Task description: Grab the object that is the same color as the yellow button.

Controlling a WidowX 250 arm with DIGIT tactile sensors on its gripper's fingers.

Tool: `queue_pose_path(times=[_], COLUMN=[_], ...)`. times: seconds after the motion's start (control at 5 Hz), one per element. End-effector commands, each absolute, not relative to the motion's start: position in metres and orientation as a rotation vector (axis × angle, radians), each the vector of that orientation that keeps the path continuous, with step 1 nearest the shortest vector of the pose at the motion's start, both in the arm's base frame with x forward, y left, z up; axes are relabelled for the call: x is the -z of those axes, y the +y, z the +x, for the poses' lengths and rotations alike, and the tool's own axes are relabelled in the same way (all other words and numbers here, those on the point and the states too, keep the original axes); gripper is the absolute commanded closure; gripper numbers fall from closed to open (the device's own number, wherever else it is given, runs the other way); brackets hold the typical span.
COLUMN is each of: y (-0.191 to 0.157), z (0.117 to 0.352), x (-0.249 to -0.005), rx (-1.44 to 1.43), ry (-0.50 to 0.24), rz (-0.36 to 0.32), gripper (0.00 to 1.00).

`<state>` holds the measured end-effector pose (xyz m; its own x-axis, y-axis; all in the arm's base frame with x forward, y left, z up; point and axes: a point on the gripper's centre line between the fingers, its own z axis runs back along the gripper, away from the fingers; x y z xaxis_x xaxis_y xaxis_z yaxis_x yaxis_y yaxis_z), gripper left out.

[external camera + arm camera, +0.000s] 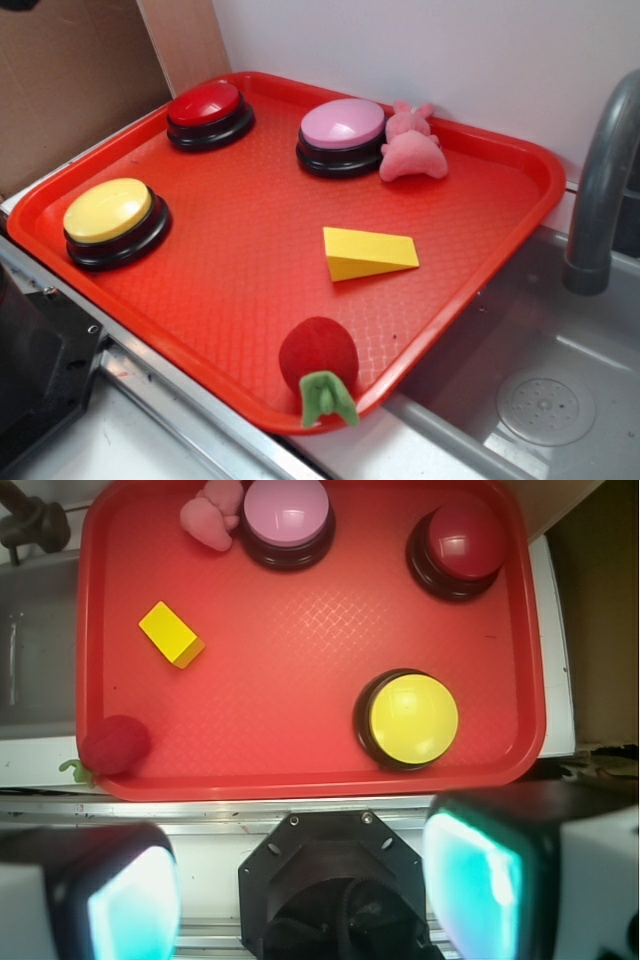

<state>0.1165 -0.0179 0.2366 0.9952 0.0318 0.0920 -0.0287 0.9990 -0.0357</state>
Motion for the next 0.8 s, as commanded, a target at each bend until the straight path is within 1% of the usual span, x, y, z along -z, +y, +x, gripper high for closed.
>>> queue_pose_path(times=[0.0,0.2,0.4,0.6], y=[-0.018,-0.027,-0.041,-0.074], z=[0.117,0.155,0.185,0.205], x=[-0.237,-0.223,-0.211,-0.189], rx=[-0.030,0.220,0.471,0.721], ry=[-0.093,-0.104,-0.134,-0.157], rz=[-0.034,-0.030,-0.022,-0.034], gripper=[0.00,0.00,0.00,0.00])
